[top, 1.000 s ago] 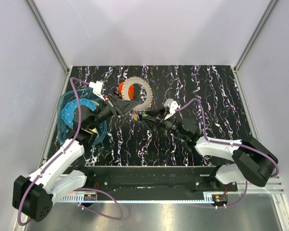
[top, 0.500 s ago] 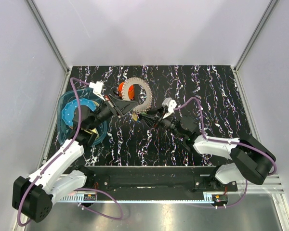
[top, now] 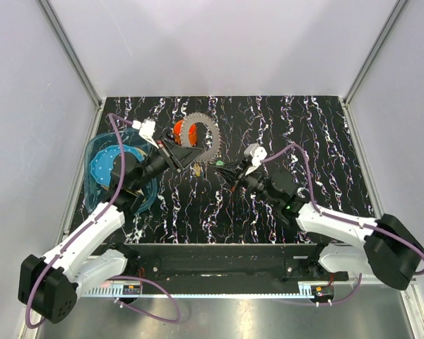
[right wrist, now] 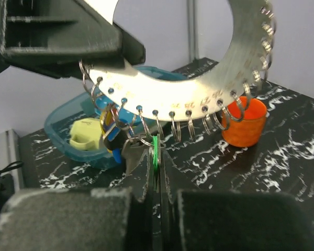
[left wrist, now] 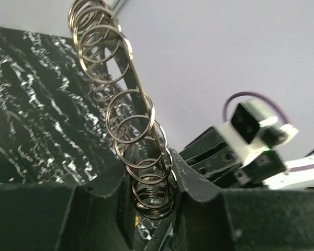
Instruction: Remove the keys from the keyring
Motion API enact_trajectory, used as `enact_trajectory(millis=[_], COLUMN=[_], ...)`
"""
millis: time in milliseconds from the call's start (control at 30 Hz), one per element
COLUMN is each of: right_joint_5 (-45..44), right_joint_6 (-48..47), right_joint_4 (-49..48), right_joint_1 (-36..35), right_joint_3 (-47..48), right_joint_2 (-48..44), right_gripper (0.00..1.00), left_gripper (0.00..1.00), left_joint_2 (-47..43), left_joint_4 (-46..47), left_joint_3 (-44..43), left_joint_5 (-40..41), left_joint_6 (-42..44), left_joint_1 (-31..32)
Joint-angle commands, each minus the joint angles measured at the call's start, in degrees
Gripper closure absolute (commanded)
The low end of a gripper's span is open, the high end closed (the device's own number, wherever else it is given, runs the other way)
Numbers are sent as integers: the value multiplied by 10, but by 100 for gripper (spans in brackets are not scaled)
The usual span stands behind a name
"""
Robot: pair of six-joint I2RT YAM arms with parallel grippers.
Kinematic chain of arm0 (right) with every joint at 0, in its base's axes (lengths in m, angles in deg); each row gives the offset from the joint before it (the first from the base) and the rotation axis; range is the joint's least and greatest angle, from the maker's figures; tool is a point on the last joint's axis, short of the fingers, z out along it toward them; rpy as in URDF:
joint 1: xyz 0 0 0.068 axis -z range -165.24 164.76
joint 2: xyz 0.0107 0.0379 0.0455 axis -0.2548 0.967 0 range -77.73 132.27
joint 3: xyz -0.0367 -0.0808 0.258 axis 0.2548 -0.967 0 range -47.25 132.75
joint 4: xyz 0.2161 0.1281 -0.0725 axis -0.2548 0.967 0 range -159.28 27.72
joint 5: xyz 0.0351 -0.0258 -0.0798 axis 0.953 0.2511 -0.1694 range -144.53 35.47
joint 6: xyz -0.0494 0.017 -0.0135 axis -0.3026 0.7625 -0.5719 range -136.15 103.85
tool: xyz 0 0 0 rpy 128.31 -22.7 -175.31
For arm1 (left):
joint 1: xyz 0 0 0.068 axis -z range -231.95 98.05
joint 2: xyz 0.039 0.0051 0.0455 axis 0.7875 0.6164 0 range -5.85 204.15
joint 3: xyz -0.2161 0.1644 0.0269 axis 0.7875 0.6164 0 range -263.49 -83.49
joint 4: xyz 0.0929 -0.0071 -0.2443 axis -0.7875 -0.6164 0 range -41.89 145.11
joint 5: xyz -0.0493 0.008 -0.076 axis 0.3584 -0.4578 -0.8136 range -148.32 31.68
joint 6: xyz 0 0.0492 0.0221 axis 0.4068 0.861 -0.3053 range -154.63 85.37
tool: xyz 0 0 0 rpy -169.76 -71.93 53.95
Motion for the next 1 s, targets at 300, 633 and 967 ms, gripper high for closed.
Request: enact_trajectory(millis=[300, 633, 967], right_joint_5=[-58, -61, 2], right_joint_6=[-96, -204, -289], right_joint_4=[330, 404, 439], right_joint_1=[-4, -2, -2], right_joint_3=[67, 138, 161], right_joint_2=[-102, -89, -97], right_gripper=[100, 100, 100], left_gripper=[95, 44, 37], left_joint_2=[4, -116, -185], left_joint_4=[64, -122, -205], left_joint_3=[80, 114, 88], left_joint_5=[58, 114, 66], left_joint_6=[23, 97, 199], left_joint_1=[6, 6, 6])
